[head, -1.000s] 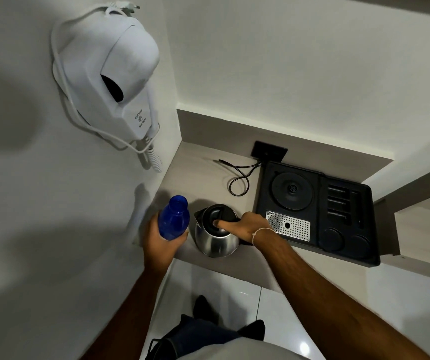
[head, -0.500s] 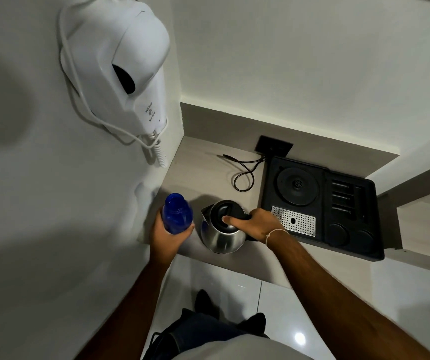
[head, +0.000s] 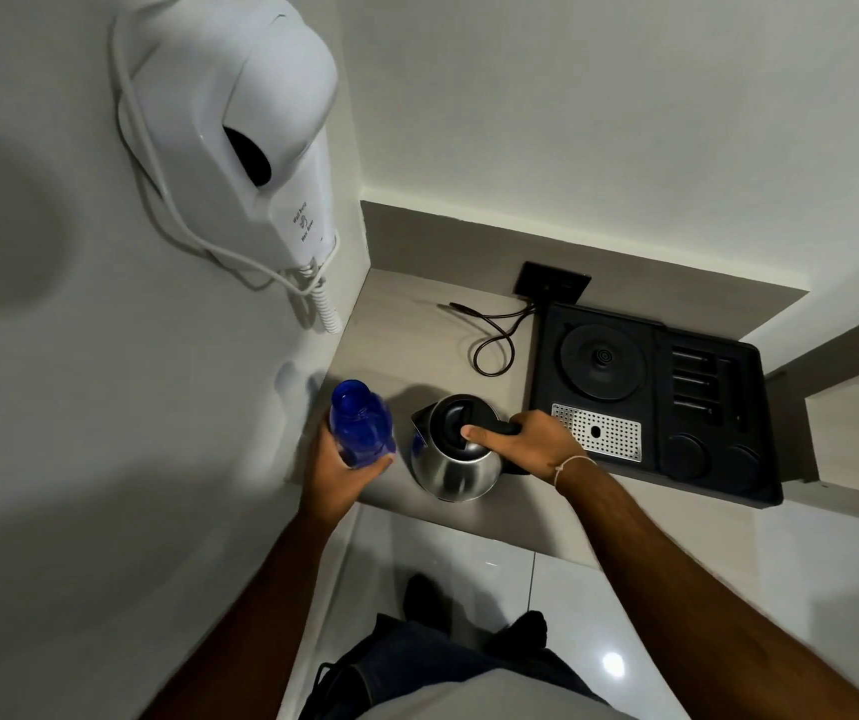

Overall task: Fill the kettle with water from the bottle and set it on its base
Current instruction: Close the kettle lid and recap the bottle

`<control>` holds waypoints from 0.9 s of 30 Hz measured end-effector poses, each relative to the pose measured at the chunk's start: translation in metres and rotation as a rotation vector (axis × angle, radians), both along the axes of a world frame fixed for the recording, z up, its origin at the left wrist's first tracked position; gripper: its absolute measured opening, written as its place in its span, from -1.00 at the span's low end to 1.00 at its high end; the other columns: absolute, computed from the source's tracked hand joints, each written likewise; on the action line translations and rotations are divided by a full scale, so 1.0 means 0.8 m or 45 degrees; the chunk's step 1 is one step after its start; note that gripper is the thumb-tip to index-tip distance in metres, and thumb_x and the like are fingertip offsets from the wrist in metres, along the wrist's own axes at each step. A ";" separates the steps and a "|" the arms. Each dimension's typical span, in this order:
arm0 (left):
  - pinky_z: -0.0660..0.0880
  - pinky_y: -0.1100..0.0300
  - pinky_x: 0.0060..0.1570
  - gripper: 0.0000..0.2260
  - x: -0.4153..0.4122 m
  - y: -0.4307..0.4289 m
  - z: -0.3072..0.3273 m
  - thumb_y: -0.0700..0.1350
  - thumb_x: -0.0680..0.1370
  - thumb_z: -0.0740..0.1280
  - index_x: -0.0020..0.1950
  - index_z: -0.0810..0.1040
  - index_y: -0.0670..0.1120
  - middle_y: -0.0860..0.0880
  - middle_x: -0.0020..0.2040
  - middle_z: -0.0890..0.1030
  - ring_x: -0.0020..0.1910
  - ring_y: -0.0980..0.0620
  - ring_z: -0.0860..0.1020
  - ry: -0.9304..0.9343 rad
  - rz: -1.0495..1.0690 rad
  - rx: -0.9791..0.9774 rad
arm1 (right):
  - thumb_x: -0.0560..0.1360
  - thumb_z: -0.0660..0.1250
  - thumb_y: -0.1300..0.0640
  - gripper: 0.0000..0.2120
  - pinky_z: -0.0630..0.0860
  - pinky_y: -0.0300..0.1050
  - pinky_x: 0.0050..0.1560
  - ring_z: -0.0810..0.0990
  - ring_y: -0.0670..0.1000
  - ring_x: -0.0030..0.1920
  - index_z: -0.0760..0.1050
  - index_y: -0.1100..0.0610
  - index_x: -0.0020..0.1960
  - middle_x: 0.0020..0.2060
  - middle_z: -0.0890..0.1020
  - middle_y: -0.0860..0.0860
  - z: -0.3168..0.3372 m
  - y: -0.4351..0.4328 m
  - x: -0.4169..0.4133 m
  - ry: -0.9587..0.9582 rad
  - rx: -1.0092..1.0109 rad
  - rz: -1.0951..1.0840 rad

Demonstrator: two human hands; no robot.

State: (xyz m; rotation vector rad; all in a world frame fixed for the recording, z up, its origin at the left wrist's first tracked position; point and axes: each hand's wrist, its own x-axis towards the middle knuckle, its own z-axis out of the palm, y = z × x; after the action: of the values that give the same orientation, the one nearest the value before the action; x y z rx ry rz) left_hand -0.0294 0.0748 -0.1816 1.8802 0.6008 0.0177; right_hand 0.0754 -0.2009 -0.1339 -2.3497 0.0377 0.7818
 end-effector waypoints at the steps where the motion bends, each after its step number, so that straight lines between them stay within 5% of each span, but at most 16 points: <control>1: 0.61 0.13 0.29 -0.11 -0.004 0.007 0.000 -0.29 0.31 0.70 0.55 0.37 -0.02 -0.01 0.42 0.52 0.38 -0.01 0.52 0.050 -0.073 0.124 | 0.00 0.26 -0.81 -0.05 0.48 -0.15 -0.30 0.70 -0.03 -0.22 0.67 0.06 -0.22 -0.34 0.73 -0.05 -0.001 -0.001 -0.001 -0.008 0.016 0.001; 3: 0.47 -0.19 0.44 -0.16 -0.015 0.018 -0.001 -0.26 0.35 0.65 0.56 0.36 -0.20 -0.18 0.45 0.49 0.43 -0.21 0.48 0.204 -0.229 0.401 | 0.09 0.33 -0.75 -0.14 0.48 -0.17 -0.30 0.70 -0.04 -0.25 0.67 0.06 -0.25 -0.40 0.72 -0.07 -0.004 -0.007 -0.001 -0.013 0.070 -0.017; 10: 0.48 -0.05 0.43 -0.64 -0.031 0.014 -0.002 -0.29 0.58 0.43 0.38 0.59 -0.29 -0.20 0.39 0.54 0.41 -0.16 0.49 0.233 -0.354 0.694 | 0.35 0.52 -0.45 -0.50 0.56 -0.34 -0.33 0.70 -0.15 -0.39 0.68 -0.02 -0.39 -0.45 0.71 -0.08 -0.011 -0.028 -0.006 0.087 0.299 -0.099; 14: 0.48 -0.05 0.40 -0.68 -0.029 0.010 0.005 -0.31 0.59 0.42 0.34 0.59 -0.31 -0.26 0.33 0.55 0.34 -0.19 0.52 0.313 -0.292 0.665 | 0.31 0.52 -0.47 -0.47 0.58 -0.26 -0.31 0.67 -0.18 -0.45 0.67 0.00 -0.41 -0.48 0.69 -0.06 -0.018 -0.031 -0.008 0.074 0.329 -0.114; 18: 0.59 -0.26 0.15 -0.95 -0.031 0.008 0.022 -0.36 0.58 0.43 0.00 0.62 -0.35 -0.28 -0.05 0.67 -0.02 -0.25 0.65 0.145 -0.019 0.492 | 0.22 0.48 -0.57 -0.30 0.64 -0.13 -0.23 0.71 -0.05 -0.37 0.71 0.12 -0.30 -0.45 0.72 -0.02 -0.025 -0.033 -0.008 0.008 0.296 -0.122; 20: 0.66 -0.24 0.04 -0.96 -0.032 0.008 0.043 -0.31 0.58 0.47 -0.02 0.63 -0.25 -0.14 -0.09 0.68 -0.12 -0.06 0.65 -0.011 0.194 0.397 | 0.19 0.46 -0.61 -0.25 0.63 -0.14 -0.25 0.73 -0.04 -0.35 0.72 0.12 -0.27 -0.43 0.73 -0.02 -0.026 -0.033 -0.008 -0.014 0.300 -0.125; 23: 0.69 0.24 -0.01 -0.66 -0.036 0.011 0.083 -0.15 0.55 0.55 0.30 0.64 -0.14 0.00 0.22 0.62 0.00 0.12 0.64 -0.317 0.461 0.411 | 0.12 0.39 -0.70 -0.18 0.55 -0.23 -0.32 0.68 -0.15 -0.41 0.70 0.09 -0.30 -0.45 0.72 -0.06 -0.028 -0.034 -0.008 -0.025 0.321 -0.125; 25: 0.63 0.37 -0.03 -0.59 -0.037 0.016 0.109 -0.06 0.56 0.55 0.37 0.61 -0.12 0.08 0.26 0.56 0.04 0.08 0.65 -0.536 0.376 0.623 | 0.10 0.37 -0.72 -0.19 0.49 -0.28 -0.37 0.64 -0.20 -0.48 0.67 0.07 -0.35 -0.49 0.69 -0.10 -0.029 -0.033 -0.008 -0.033 0.331 -0.119; 27: 0.63 0.30 0.04 -0.57 -0.031 0.018 0.130 -0.01 0.55 0.55 0.39 0.63 -0.11 0.06 0.25 0.57 0.06 0.06 0.64 -0.638 0.144 0.800 | 0.09 0.36 -0.73 -0.19 0.48 -0.29 -0.37 0.63 -0.21 -0.48 0.66 0.06 -0.35 -0.49 0.69 -0.11 -0.030 -0.033 -0.009 -0.039 0.342 -0.117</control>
State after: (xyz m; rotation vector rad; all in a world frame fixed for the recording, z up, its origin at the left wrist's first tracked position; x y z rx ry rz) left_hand -0.0544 0.0892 -0.0775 2.3146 0.3677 0.8089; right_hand 0.0685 -0.2274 -0.1578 -2.0896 0.0255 0.6617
